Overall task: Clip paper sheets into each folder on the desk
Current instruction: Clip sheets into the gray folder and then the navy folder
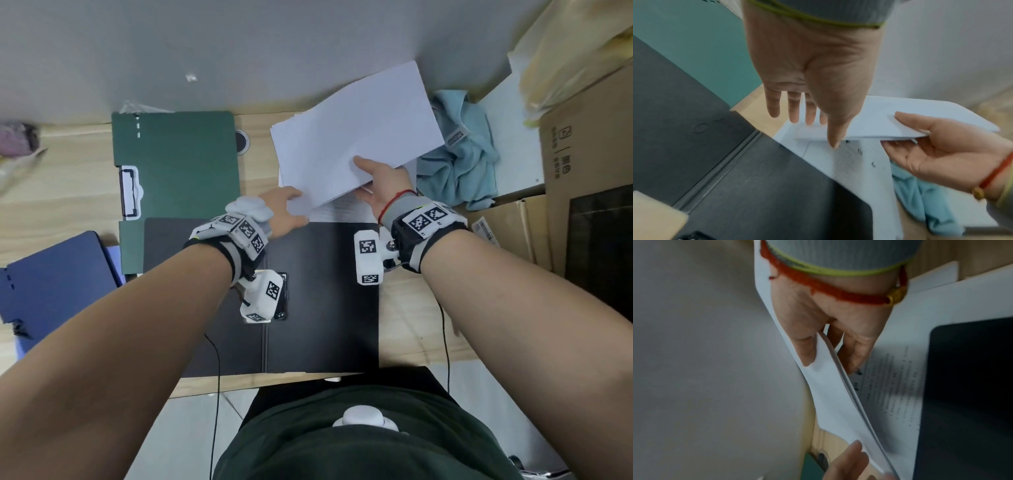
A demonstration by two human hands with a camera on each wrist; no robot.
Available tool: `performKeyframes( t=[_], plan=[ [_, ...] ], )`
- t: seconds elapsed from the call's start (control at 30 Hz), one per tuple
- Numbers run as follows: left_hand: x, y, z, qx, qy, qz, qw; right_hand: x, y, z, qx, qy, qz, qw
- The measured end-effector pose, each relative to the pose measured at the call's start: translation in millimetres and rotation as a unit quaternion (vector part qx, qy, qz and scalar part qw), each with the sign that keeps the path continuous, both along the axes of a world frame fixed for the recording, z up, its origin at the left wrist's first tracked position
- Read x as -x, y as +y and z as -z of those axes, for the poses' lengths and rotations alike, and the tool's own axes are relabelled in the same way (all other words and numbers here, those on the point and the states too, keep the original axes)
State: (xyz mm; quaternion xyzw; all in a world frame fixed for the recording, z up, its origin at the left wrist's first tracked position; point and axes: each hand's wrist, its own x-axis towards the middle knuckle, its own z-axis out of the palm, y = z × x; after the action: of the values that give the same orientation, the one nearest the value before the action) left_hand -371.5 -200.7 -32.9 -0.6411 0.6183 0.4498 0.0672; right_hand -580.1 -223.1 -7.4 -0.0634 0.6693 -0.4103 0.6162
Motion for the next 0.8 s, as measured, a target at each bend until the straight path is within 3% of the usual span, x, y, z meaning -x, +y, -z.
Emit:
performKeyframes(
  t=[0.13, 0.23, 0.4, 0.5, 0.57, 0.67, 0.8],
  plan=[
    [-11.1, -10.5, -27.9, 0.036, 0.052, -0.116, 0.991, -11.0, -1.0, -43.9, 0.096, 0.031, -0.057, 0.993],
    [-23.7, -13.0, -52.1, 0.087, 0.109, -0.209, 0.968, -19.4, 2.7, -74.2, 0.169, 0.044, -0.17, 0.97],
    [-47.3, -0.1, -82.5, 0.134, 0.137, -0.27, 0.944, -26.1, 20.3, -91.5, 0.192, 0.087, -0.312, 0.927],
    [-57.2, 11.7, -91.7, 0.126, 0.125, -0.276, 0.945, -28.9, 30.8, -93.6, 0.206, 0.083, -0.325, 0.919],
    [-63.9, 23.4, -94.5, 0.117, 0.157, -0.287, 0.938, -30.5, 39.5, -93.3, 0.212, 0.084, -0.317, 0.921],
    [-69.0, 38.8, -102.9, 0.157, 0.14, -0.29, 0.934, -27.7, 50.0, -92.0, 0.22, 0.085, -0.28, 0.931],
    [-66.4, 54.1, -108.2, 0.191, 0.201, -0.27, 0.922, -18.7, 64.8, -85.1, 0.238, 0.1, -0.255, 0.932]
  ],
)
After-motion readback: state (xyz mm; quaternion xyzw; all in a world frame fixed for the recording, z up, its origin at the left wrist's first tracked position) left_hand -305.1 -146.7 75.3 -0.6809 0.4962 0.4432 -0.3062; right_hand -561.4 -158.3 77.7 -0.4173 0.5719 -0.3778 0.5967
